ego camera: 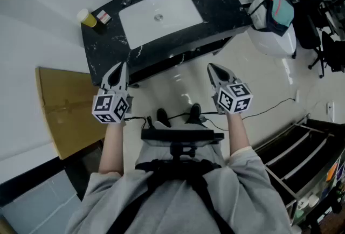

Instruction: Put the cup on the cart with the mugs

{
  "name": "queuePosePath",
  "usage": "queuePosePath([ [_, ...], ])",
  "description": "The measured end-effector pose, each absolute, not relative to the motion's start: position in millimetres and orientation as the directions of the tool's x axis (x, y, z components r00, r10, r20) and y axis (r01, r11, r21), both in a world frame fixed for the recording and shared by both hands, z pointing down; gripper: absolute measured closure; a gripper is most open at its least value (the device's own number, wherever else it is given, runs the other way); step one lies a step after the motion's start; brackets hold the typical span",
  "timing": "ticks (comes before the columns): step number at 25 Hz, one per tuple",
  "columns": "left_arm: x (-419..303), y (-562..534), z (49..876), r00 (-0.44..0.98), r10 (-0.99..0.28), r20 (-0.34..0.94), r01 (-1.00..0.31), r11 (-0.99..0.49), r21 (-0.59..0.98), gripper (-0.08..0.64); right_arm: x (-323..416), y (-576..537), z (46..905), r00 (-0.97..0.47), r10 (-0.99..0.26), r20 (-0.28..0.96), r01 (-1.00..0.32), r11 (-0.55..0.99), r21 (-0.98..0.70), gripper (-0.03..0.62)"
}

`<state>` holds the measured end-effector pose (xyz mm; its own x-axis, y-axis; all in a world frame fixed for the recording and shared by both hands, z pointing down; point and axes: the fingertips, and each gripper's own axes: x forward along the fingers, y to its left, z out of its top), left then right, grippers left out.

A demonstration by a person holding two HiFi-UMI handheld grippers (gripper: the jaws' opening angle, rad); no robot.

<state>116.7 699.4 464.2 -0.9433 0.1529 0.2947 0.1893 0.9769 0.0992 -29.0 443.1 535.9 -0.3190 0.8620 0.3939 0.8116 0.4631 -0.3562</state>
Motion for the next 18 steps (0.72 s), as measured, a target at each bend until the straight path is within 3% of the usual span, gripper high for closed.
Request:
queuePosePath([
  [18,43,619,449,-0.956,0.089,0.28,0.1,0.995,0.028,0.56,-101,398,514,-0.306,0.885,0.35,0.865,0.412,-0.287,0.589],
])
